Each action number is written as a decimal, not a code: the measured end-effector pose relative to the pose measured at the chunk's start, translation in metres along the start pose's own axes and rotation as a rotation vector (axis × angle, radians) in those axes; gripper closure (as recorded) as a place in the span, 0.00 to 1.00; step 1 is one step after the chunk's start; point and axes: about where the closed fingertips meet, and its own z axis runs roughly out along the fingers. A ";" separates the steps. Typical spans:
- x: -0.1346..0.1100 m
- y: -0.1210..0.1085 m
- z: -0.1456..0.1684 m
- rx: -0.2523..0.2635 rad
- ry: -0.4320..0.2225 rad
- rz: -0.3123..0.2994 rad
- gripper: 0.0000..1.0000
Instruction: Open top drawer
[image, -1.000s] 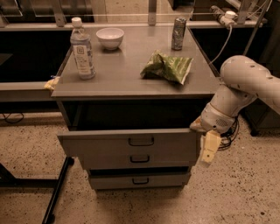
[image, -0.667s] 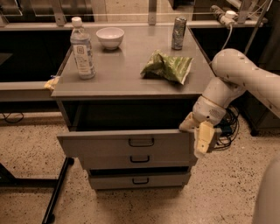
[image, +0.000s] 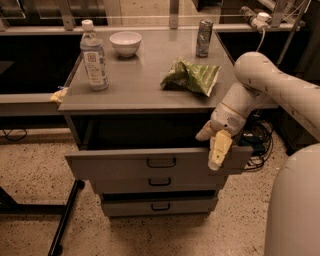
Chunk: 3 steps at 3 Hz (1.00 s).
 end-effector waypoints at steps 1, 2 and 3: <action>-0.001 -0.009 -0.002 0.031 0.025 -0.053 0.00; 0.013 -0.006 -0.003 0.085 0.091 -0.136 0.00; 0.013 -0.006 -0.003 0.086 0.093 -0.137 0.00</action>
Offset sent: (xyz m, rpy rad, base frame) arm -0.0013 -0.0151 0.0027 -0.0774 -0.1670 0.1738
